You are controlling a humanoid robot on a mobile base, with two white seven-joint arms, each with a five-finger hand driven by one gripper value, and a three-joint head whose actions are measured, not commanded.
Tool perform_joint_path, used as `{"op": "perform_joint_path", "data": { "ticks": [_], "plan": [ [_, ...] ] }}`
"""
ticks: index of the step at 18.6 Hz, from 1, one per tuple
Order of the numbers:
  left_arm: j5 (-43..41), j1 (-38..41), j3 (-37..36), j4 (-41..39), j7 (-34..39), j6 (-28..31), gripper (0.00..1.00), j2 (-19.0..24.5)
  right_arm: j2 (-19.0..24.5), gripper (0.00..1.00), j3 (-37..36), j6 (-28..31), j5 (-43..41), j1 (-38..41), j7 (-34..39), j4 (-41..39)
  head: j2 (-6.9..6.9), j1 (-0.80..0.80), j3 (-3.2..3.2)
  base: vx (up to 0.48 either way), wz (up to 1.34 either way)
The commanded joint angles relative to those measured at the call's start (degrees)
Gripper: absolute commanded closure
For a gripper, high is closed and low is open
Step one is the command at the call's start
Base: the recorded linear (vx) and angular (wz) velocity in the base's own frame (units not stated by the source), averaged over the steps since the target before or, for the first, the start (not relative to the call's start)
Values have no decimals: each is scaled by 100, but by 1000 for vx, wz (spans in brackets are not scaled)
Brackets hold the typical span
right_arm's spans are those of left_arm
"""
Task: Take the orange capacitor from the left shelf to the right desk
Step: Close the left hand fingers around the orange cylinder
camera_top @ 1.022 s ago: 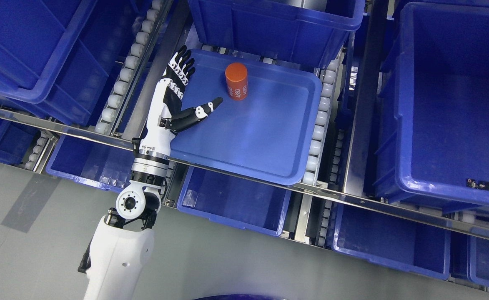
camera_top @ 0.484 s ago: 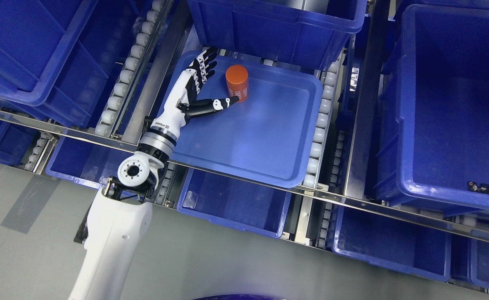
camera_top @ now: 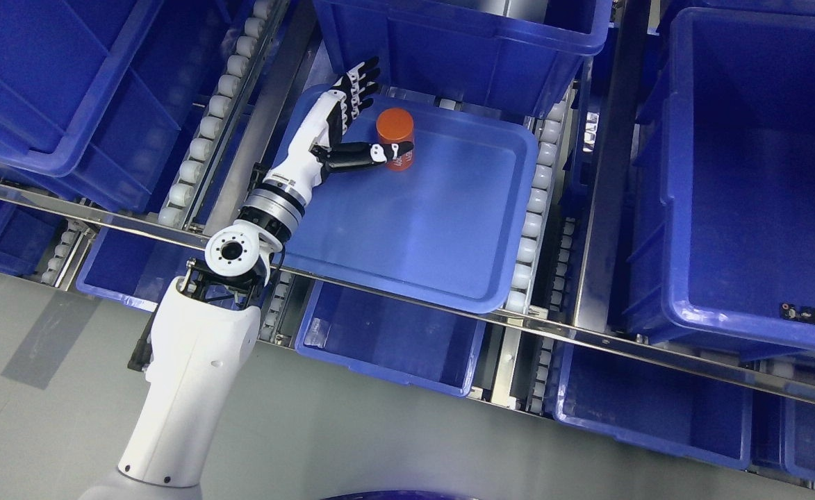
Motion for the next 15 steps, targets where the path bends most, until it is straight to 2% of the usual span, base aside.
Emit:
{"op": "perform_joint_path", "data": {
  "ticks": [1, 5, 9, 13, 15],
  "plan": [
    [-44, -122, -429, 272, -33, 15, 4, -4, -100, 0, -62, 4, 0, 9, -1, -193, 0, 0, 0, 0, 0],
    [-87, -114, -535, 360, -94, 15, 5, 13, -100, 0, -62, -4, 0, 9, -1, -193, 0, 0, 0, 0, 0],
    [-167, -113, -500, 456, -94, 6, 10, 22, -100, 0, -62, 4, 0, 9, -1, -193, 0, 0, 0, 0, 0],
    [-202, -113, -412, 561, -94, -11, 21, 31, -100, 0, -62, -5, 0, 9, -1, -193, 0, 0, 0, 0, 0],
    [-202, -105, -298, 588, -103, -46, 31, 22, -100, 0, -62, -5, 0, 9, -1, -193, 0, 0, 0, 0, 0]
  ]
}}
